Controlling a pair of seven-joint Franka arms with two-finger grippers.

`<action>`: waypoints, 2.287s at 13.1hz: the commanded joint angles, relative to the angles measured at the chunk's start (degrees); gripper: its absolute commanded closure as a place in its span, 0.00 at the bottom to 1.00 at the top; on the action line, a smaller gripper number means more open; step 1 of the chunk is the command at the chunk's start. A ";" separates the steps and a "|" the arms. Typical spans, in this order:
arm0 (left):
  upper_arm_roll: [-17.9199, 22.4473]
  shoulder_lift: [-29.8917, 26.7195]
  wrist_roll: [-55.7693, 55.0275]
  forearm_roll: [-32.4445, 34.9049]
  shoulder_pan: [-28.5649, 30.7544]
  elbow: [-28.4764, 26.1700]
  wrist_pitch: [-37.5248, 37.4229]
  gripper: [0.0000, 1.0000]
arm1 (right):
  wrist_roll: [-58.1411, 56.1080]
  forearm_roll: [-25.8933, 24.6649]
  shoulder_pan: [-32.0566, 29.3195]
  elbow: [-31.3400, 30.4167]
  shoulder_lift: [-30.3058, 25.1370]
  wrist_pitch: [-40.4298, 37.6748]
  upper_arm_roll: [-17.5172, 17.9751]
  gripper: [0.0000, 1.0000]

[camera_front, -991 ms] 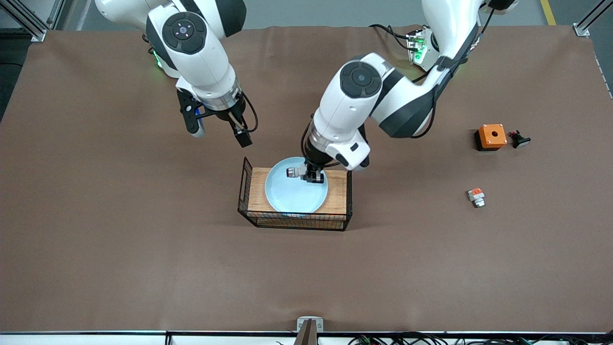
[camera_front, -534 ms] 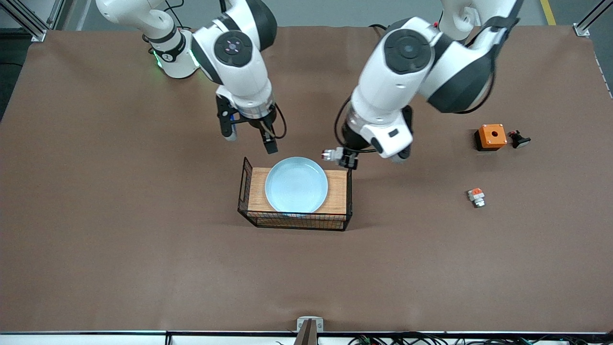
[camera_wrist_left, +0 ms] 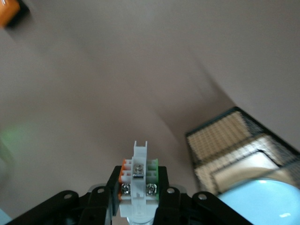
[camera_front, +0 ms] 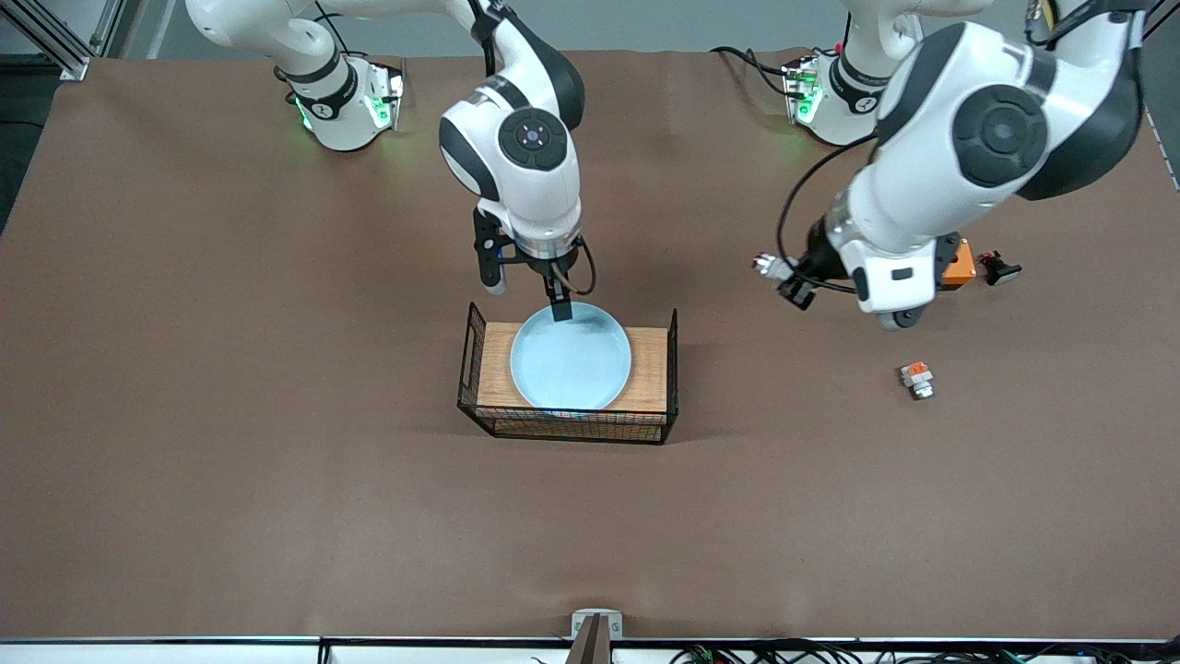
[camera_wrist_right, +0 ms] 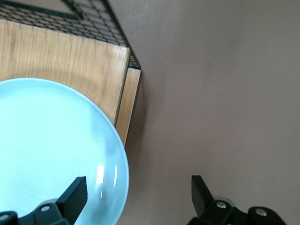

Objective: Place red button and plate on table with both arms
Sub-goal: 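Carry the button beside the basket while the right gripper lowers, then set the button down with the left gripper while the right gripper grips the plate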

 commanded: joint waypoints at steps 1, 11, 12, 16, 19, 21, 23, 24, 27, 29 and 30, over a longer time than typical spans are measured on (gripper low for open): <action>-0.16 -6.05 14.80 -1.29 4.04 -9.16 0.17 0.87 | 2.36 -1.10 0.59 3.22 2.46 -0.84 -0.57 0.02; -0.16 -3.61 62.67 2.91 10.82 -24.81 16.22 0.87 | 4.74 -2.86 1.30 3.40 4.75 0.48 -0.57 0.05; -0.16 -1.86 63.11 4.32 10.82 -25.70 19.47 0.87 | 4.57 -2.95 1.21 3.40 4.66 0.48 -0.57 0.06; -0.16 5.51 64.62 9.31 10.55 -26.24 28.53 0.87 | 4.39 -2.95 0.94 4.45 4.84 0.56 -0.65 0.14; -0.16 11.32 61.73 11.28 10.47 -25.79 35.38 0.87 | 4.30 -2.86 1.03 5.07 5.45 0.56 -0.65 0.18; 0.01 14.49 60.49 12.50 10.29 -25.01 38.30 0.87 | 4.30 -2.86 1.29 5.07 5.80 0.65 -0.65 0.19; 0.19 16.26 59.52 14.53 10.55 -23.86 38.57 0.87 | 4.21 -2.86 1.38 5.07 5.89 0.65 -0.65 0.21; 0.28 17.05 59.17 14.53 10.64 -23.34 38.58 0.87 | 3.86 -2.95 1.38 5.07 5.89 0.65 -0.65 0.26; 0.54 17.58 58.99 14.62 10.91 -23.07 38.66 0.86 | 3.60 -2.95 1.29 5.77 5.89 1.18 -0.65 0.67; 0.63 18.28 58.99 14.88 11.08 -23.07 39.10 0.86 | 3.68 -2.86 1.21 6.38 5.98 1.18 -0.65 0.97; 0.80 18.37 58.99 14.88 11.08 -23.07 39.28 0.86 | 3.77 -2.77 1.21 6.47 5.98 1.09 -0.65 0.99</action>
